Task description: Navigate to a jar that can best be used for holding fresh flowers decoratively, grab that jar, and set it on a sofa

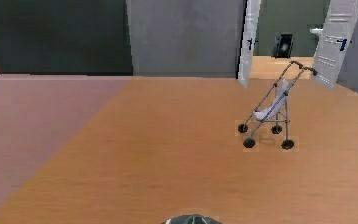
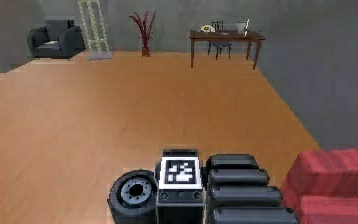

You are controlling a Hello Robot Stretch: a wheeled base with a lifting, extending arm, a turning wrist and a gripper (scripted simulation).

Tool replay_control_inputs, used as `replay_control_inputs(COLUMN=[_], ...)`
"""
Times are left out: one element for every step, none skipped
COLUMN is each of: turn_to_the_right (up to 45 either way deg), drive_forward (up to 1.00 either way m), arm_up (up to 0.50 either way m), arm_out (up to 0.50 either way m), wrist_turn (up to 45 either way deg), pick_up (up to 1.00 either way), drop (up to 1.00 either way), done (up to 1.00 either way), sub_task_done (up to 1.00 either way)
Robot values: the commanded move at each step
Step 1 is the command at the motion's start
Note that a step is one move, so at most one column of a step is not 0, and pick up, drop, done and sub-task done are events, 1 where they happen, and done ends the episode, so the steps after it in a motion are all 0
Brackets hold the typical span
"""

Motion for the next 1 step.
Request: replay_control_inputs(turn_to_the_right=[45.0], drive_forward=[0.0], arm_up=[0.0], arm_out=[0.0], wrist_turn=[0.0], pick_up=[0.0], drop=[0.0], done=[0.0], sub_task_done=[0.0])
